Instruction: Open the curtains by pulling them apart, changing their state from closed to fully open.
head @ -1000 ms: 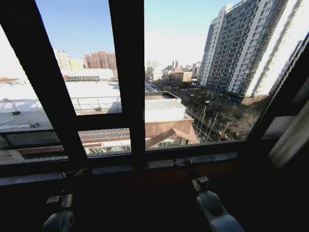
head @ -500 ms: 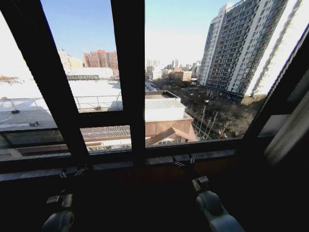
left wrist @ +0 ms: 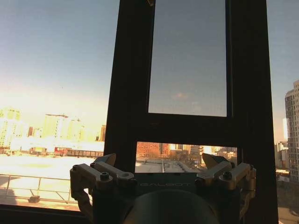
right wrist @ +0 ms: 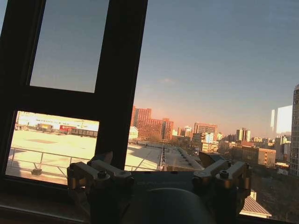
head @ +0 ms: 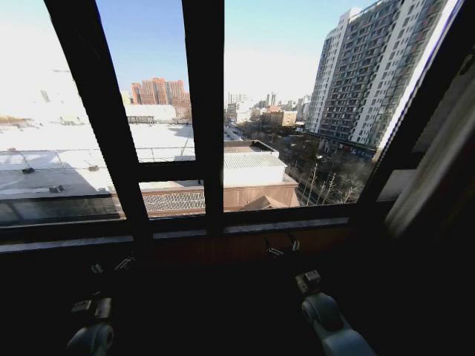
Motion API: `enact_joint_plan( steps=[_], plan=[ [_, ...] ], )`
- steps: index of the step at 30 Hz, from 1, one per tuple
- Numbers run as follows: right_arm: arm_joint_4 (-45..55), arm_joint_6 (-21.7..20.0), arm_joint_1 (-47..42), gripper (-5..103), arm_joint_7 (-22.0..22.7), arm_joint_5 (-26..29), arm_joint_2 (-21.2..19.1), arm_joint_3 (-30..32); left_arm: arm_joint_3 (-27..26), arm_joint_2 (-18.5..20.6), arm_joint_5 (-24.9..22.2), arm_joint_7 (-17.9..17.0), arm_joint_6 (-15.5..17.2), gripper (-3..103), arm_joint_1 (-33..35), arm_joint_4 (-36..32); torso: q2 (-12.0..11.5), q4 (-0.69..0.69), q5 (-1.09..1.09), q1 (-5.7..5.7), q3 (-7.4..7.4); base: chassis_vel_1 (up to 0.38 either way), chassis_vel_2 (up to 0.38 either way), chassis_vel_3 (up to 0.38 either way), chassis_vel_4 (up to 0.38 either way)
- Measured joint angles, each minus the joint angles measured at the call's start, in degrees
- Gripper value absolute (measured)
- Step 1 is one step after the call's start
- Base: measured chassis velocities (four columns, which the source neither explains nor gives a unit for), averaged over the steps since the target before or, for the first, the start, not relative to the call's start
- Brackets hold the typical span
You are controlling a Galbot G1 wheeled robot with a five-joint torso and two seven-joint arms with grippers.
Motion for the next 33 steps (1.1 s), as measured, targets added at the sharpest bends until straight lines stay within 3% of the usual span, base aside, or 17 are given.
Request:
enact_joint_plan(
  steps=[4, 14, 18, 23, 28, 33],
  plan=[
    [0.01, 0.00, 0.00, 100, 0.00, 0.00, 0.00, 0.00, 0.01, 0.00, 0.00, 0.01, 0.00, 100, 0.00, 0.00, 0.01, 0.02, -0.07, 0.01, -0.01, 0.260, -0.427, -0.278, 0.420],
    [0.00, 0.00, -0.01, 100, 0.00, 0.00, -0.01, 0.02, 0.01, -0.02, 0.00, 0.02, -0.01, 100, 0.01, -0.01, 0.06, 0.01, -0.01, -0.07, -0.04, 0.224, -0.412, -0.205, 0.411],
    [0.00, 0.00, -0.01, 100, 0.00, 0.00, 0.00, 0.01, 0.01, -0.01, 0.00, 0.02, -0.02, 100, 0.01, 0.00, 0.03, -0.02, -0.11, -0.04, -0.02, 0.039, 0.005, -0.106, 0.113],
    [0.00, 0.00, 0.01, 100, 0.00, 0.00, 0.00, 0.01, 0.00, 0.00, 0.00, 0.01, -0.01, 100, -0.01, 0.00, -0.04, 0.04, -0.03, 0.09, 0.03, -0.005, 0.042, -0.027, -0.041],
    [0.00, 0.00, 0.02, 100, 0.00, 0.00, 0.00, 0.01, 0.01, 0.00, 0.00, 0.01, -0.01, 100, -0.02, 0.00, -0.04, -0.02, -0.04, 0.07, 0.01, -0.014, 0.050, 0.036, -0.032],
    [0.00, 0.00, 0.00, 100, 0.00, 0.00, 0.00, 0.01, 0.01, 0.00, 0.00, 0.01, -0.01, 100, 0.00, -0.01, 0.01, 0.01, -0.04, -0.02, -0.02, 0.000, 0.000, 0.000, 0.000]
  ],
)
